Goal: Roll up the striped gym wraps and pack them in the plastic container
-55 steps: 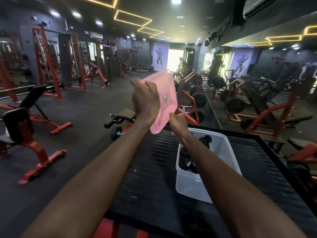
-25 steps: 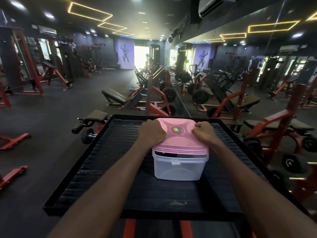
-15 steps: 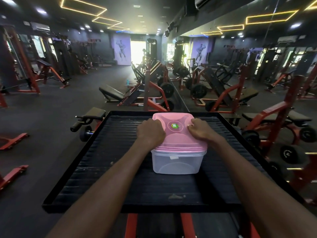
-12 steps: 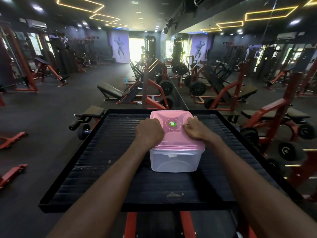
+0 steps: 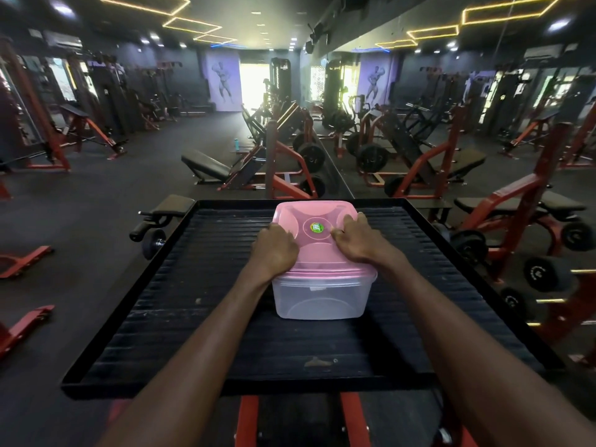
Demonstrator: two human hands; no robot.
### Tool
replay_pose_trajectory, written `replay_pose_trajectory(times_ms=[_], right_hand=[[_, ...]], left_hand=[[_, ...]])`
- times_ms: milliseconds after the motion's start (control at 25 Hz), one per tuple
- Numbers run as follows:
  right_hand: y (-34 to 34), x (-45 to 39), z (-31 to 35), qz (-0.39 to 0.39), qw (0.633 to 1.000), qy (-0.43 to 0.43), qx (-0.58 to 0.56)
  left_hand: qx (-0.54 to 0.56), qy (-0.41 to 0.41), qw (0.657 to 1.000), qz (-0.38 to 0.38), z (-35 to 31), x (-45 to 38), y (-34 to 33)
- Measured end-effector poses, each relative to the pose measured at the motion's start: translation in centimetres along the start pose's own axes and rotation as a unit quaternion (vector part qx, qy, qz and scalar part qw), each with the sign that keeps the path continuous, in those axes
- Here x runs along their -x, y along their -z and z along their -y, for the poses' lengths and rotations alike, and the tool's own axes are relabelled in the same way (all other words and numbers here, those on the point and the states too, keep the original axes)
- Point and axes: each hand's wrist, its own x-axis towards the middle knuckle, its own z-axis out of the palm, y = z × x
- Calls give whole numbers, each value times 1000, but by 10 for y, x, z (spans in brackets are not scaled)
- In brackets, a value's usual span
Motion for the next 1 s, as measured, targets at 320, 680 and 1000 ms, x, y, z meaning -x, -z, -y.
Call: replay_pose_trajectory(times_ms=[320, 680, 1000], right_hand=[[10, -1, 11, -32, 998, -3, 51], [-8, -4, 15, -7, 996, 29, 87], [-6, -2, 14, -7, 998, 19, 56]], left_hand=[[-140, -16, 990, -1, -25, -8, 14], [-195, -86, 975, 57, -28, -24, -17], [-193, -79, 977, 42, -34, -17, -13]])
